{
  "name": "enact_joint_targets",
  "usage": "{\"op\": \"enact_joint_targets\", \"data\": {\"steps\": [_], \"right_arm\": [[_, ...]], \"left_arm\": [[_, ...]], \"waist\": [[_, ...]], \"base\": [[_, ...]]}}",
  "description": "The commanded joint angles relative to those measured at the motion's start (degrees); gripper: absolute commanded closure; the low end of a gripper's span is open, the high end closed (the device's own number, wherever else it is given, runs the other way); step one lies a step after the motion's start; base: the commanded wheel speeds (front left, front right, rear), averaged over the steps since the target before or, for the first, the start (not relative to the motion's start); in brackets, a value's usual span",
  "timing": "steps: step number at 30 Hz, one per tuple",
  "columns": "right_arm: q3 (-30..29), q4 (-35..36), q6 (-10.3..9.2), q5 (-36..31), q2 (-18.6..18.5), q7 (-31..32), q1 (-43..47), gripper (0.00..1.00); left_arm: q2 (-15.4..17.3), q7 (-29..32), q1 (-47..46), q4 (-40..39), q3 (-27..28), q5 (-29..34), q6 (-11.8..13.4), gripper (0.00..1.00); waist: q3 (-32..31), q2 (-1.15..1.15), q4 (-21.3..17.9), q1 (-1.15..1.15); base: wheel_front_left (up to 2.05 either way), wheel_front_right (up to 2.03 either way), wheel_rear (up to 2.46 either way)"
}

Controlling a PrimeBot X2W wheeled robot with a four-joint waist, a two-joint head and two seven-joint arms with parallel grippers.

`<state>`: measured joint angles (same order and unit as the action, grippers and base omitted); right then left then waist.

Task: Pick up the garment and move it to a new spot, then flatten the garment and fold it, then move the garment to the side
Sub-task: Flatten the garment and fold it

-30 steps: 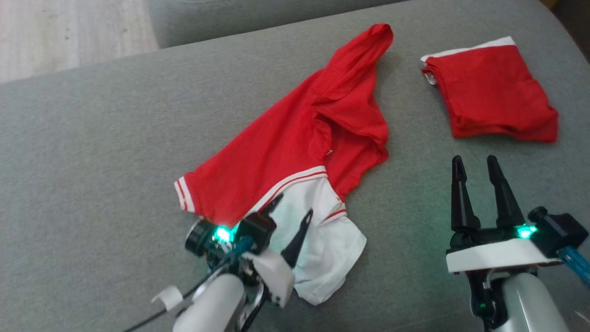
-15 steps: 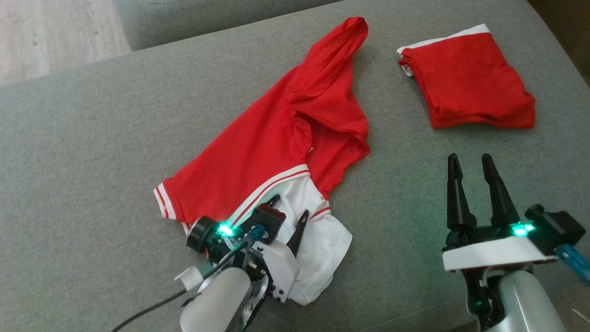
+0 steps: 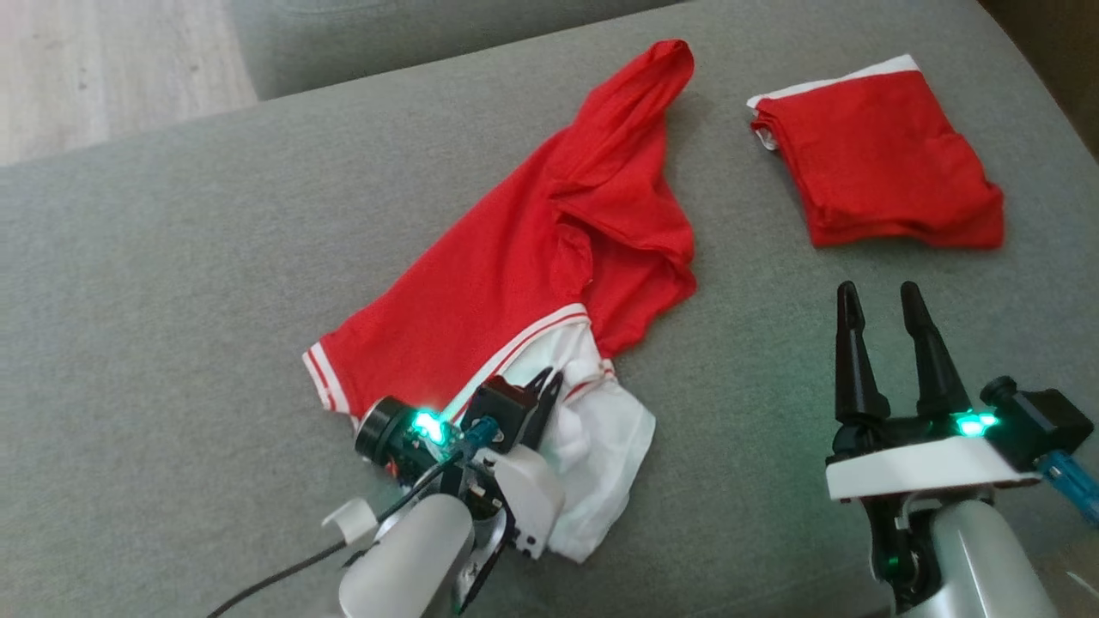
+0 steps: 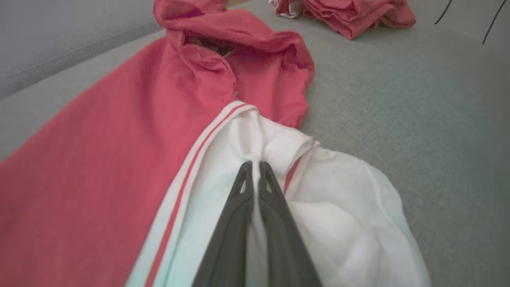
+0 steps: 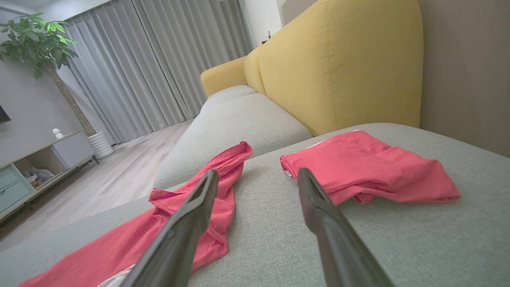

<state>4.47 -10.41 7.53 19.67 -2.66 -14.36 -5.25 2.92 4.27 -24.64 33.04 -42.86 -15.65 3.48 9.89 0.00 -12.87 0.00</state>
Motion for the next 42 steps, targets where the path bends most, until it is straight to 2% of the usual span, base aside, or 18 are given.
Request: {"op": "enact_joint_targets", "data": {"steps": [1,6,13,16,21,24,29,32,40,42], "right_arm": [[1.20,1.45,-0.04,0.13,-0.21,-0.63,-0.97,0.00],[1.41,0.94,-0.04,-0.06,-0.21,-0.63,-0.57,0.00],[1.74,0.54,-0.04,-0.06,-0.21,-0.63,-0.36,0.00],[1.93,0.61,-0.04,0.08,-0.21,-0.63,-0.49,0.00],[2.23,0.70,-0.04,0.26,-0.21,-0.63,-0.88,0.00],[2.68,0.78,-0.04,0.38,-0.21,-0.63,-1.16,0.00],[3.81,0.96,-0.04,0.59,-0.21,-0.63,-1.74,0.00],[4.42,1.16,-0.04,0.58,-0.21,-0.63,-2.20,0.00],[7.10,1.69,-0.04,0.42,-0.21,-0.63,-4.01,0.00],[7.35,1.83,-0.04,0.49,-0.21,-0.63,-4.26,0.00]], "left_arm": [[0.28,-1.04,-2.47,-2.36,1.64,-0.29,-0.14,1.00],[1.43,-2.30,-3.33,-6.01,2.71,-1.18,-0.55,1.00],[5.15,2.02,-4.07,-12.24,4.02,-3.42,-2.50,1.00],[8.40,4.43,-4.96,-14.66,4.70,-4.01,-4.03,1.00],[14.32,10.10,-7.84,-17.06,5.60,-7.14,-8.64,1.00],[17.72,13.28,-10.18,-17.55,5.37,-9.19,-10.07,1.00],[23.70,16.15,-14.99,-16.43,4.82,-12.22,-10.83,1.00],[28.13,16.49,-19.01,-14.65,2.52,-12.58,-10.92,1.00],[37.43,12.90,-31.40,-5.90,-2.94,-12.58,-10.95,1.00],[38.35,12.11,-33.18,-4.61,-3.26,-12.13,-10.95,1.00]], "waist": [[-0.43,0.00,0.43,0.00],[-1.57,0.00,1.54,0.00],[-2.52,0.00,2.06,0.00],[-2.49,0.00,2.07,0.00],[-2.13,0.00,1.95,0.00],[-1.81,0.00,1.61,0.00],[-0.95,0.00,0.61,0.00],[-0.09,0.00,-0.22,0.00],[3.46,0.00,-3.87,0.00],[3.97,0.00,-4.44,0.00]], "base": [[0.00,0.00,0.00],[0.00,0.00,0.00],[0.00,0.00,0.00],[0.00,0.00,0.00],[0.00,0.00,0.00],[0.00,0.00,0.00],[0.00,0.00,0.00],[0.00,0.00,0.00],[0.00,0.00,0.00],[0.00,0.00,0.00]]}}
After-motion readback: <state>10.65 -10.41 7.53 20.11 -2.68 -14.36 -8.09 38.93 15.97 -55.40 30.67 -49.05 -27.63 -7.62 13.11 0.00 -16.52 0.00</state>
